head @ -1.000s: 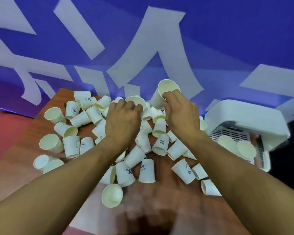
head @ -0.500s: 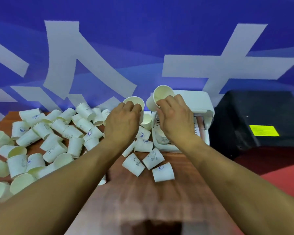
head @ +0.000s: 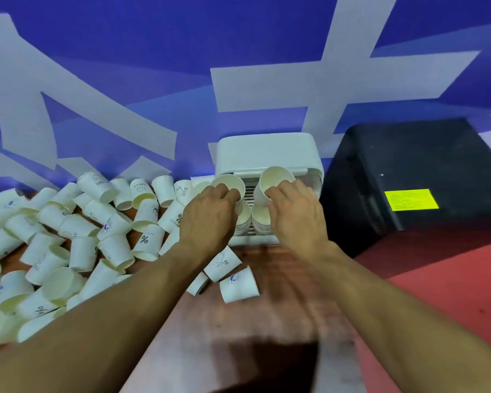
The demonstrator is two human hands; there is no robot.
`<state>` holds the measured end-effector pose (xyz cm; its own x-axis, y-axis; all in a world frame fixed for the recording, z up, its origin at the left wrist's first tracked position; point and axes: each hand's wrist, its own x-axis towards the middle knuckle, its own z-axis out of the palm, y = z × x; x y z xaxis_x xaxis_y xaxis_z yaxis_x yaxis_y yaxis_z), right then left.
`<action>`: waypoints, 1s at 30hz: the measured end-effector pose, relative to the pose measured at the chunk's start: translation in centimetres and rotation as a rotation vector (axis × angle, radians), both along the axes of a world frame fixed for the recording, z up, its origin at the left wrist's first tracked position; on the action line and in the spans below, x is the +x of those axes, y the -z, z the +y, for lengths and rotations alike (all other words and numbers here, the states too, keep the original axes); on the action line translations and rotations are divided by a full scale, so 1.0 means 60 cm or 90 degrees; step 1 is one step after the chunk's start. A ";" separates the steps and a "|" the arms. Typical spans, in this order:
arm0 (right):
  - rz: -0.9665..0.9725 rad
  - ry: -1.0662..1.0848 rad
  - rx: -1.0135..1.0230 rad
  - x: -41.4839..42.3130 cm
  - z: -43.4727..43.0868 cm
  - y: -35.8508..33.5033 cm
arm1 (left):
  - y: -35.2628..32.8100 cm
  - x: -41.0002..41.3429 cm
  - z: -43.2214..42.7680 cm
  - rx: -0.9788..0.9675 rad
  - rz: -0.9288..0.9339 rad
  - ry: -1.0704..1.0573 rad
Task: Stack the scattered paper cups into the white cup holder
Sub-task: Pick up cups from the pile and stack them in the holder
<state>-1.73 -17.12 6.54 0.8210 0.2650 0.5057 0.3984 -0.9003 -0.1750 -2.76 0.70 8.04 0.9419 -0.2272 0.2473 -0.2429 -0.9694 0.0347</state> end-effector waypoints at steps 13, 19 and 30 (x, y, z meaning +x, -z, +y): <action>0.138 -0.007 -0.003 0.016 0.008 0.099 | 0.099 0.029 0.004 -0.052 0.099 0.026; 0.195 -0.024 -0.026 0.024 0.016 0.113 | 0.131 0.041 0.009 -0.061 0.165 0.032; 0.253 -0.007 -0.023 0.031 0.028 0.141 | 0.145 0.051 0.005 -0.029 0.192 0.024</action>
<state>0.11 -15.47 -1.94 0.9481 0.2859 0.1389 0.3149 -0.9048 -0.2866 0.32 1.01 -0.63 0.9657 -0.2579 -0.0315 -0.2502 -0.9558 0.1545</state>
